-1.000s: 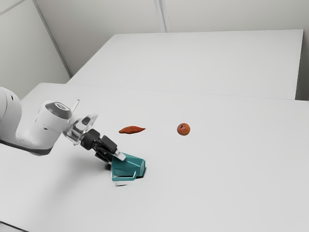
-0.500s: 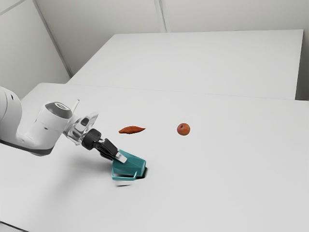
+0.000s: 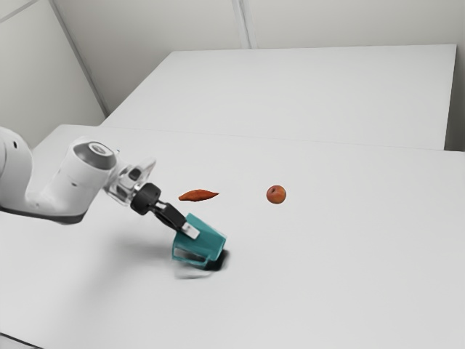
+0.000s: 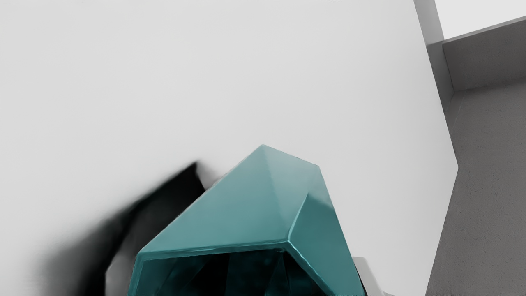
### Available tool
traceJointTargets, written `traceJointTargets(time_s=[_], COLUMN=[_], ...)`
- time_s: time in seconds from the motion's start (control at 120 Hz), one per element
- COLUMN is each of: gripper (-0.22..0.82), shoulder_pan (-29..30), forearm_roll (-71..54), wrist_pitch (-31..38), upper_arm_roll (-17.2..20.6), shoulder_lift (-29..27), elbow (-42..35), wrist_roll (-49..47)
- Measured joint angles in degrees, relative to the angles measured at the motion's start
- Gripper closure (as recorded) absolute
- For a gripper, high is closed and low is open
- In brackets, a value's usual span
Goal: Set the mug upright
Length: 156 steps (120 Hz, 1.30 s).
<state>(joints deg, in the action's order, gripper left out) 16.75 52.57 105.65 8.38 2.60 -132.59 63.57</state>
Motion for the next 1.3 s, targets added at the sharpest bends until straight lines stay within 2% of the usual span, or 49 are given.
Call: traceJointTargets(time_s=[0.208,0.383,0.483,0.742,1.3], gripper=[0.78,0.78,0.78,0.78,0.78], shoulder_pan=[0.2,0.2,-0.4,-0.4,0.0], forearm_roll=[-10.4,-30.4,-39.8,-50.4,-53.0], wrist_pitch=[7.0,15.6,18.4,21.8,25.1], upper_arm_roll=[5.8,11.8,13.6,15.0,15.7], shoulder_lift=[-4.6,-7.2,-7.2,-6.4,-3.9], elbow=[0.5,1.1,1.9,2.2,0.6], wrist_roll=[-4.3,-12.4,-18.1,-31.3,-46.9])
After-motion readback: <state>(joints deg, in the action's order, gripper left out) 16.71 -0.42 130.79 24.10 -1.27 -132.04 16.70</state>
